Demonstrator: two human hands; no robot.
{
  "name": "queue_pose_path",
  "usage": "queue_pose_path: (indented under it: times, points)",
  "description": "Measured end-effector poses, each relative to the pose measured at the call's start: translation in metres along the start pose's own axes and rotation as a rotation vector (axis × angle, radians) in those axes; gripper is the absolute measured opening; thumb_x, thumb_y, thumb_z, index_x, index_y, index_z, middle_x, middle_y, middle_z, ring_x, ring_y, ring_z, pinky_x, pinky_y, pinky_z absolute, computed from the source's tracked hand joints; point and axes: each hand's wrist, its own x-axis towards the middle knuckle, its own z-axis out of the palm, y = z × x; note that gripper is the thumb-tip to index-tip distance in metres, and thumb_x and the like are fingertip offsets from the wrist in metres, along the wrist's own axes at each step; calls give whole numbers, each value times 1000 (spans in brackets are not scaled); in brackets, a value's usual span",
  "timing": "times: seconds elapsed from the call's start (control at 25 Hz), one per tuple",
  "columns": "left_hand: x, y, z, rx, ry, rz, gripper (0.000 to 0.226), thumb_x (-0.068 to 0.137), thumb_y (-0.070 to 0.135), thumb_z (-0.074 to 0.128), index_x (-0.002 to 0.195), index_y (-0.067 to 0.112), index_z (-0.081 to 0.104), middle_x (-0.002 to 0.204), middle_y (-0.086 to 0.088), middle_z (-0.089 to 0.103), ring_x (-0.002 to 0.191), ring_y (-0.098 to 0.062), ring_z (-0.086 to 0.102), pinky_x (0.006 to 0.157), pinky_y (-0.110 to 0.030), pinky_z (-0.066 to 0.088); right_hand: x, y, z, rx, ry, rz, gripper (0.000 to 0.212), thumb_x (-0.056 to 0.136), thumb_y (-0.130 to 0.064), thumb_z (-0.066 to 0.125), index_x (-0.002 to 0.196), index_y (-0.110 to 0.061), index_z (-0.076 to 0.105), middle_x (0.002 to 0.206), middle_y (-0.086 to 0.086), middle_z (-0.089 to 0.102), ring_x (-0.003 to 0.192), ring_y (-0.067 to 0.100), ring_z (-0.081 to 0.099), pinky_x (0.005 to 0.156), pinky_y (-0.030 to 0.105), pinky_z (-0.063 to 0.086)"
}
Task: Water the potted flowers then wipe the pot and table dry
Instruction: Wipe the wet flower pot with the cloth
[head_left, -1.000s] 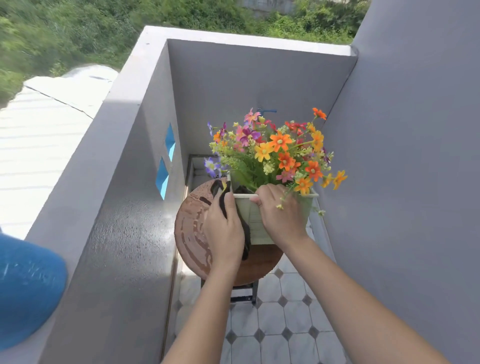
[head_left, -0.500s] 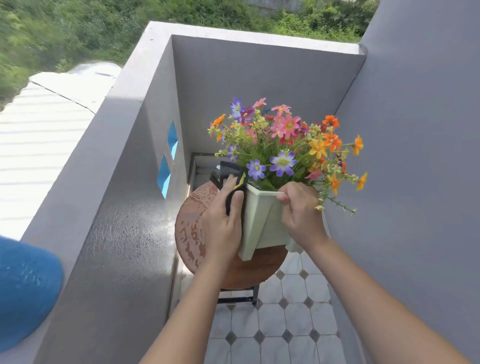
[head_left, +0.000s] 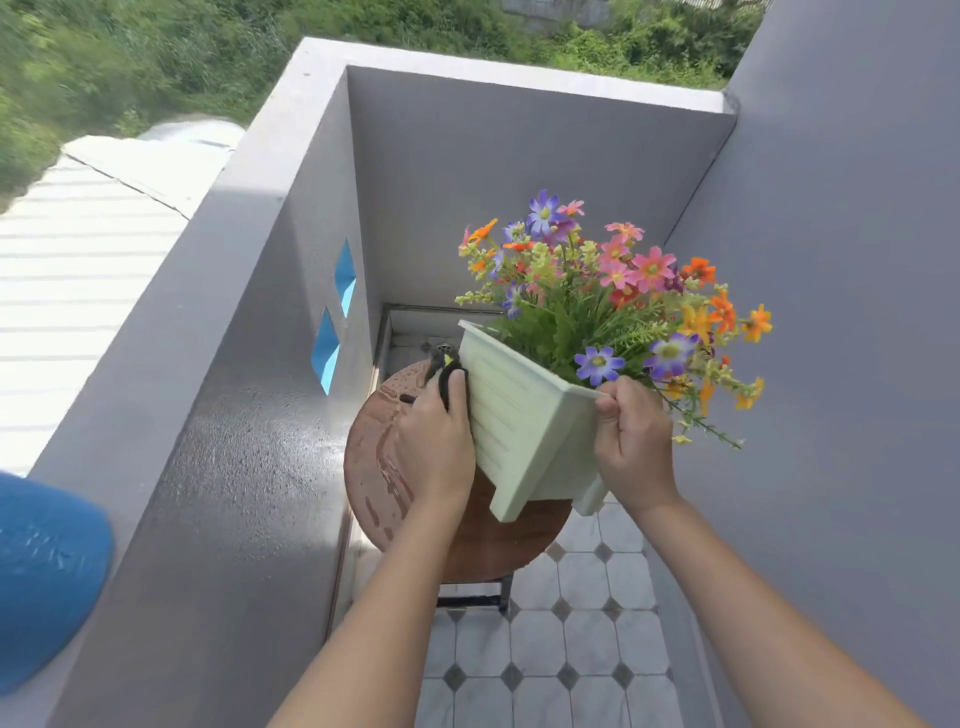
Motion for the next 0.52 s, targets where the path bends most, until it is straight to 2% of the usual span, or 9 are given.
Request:
queue_pose_path:
  times: [0.16, 0.24, 0.32, 0.4, 0.44, 0.52]
  points:
    - [-50, 19, -9, -118, 17, 276, 58, 91, 56, 33, 117, 15, 66, 108, -6, 72, 98, -21, 63, 75, -25, 40, 4, 2, -1, 8, -3, 19, 63, 101, -40, 18, 64, 0, 48, 66, -4, 37, 59, 10, 30, 60, 19, 19]
    - [-37, 33, -8, -142, 18, 339, 54, 94, 52, 34, 120, 15, 64, 113, -7, 70, 104, -20, 61, 79, -26, 40, 3, 1, -2, -4, 3, -2, 64, 101, -40, 19, 64, 2, 49, 66, -4, 38, 59, 13, 34, 59, 19, 18]
    - [-14, 34, -3, -58, 9, 199, 46, 97, 46, 34, 124, 20, 60, 115, -7, 69, 106, -29, 60, 81, -33, 40, -1, -1, -4, -2, 0, 2, 60, 101, -39, 20, 64, -1, 48, 66, -5, 37, 59, 10, 29, 59, 18, 17]
    - [3, 22, -2, 10, 3, -4, 47, 99, 44, 29, 117, 14, 61, 109, -13, 67, 104, -35, 57, 79, -36, 38, -4, -5, -4, -22, -1, -26, 44, 102, -33, 25, 68, -10, 42, 66, -7, 33, 59, 5, 21, 58, 19, 15]
    - [3, 18, -4, 40, -5, -77, 49, 99, 43, 28, 111, 9, 62, 106, -17, 67, 103, -37, 56, 80, -37, 37, -5, -7, -3, -47, 8, -43, 34, 101, -27, 30, 69, -16, 35, 65, -8, 30, 58, 8, 20, 57, 20, 12]
    - [-12, 18, -12, 114, -36, -121, 50, 100, 42, 28, 108, 7, 63, 103, -21, 67, 101, -37, 56, 80, -38, 37, -5, -10, 1, -72, 7, -42, 29, 98, -22, 34, 69, -21, 29, 62, -7, 30, 56, 15, 24, 57, 24, 11]
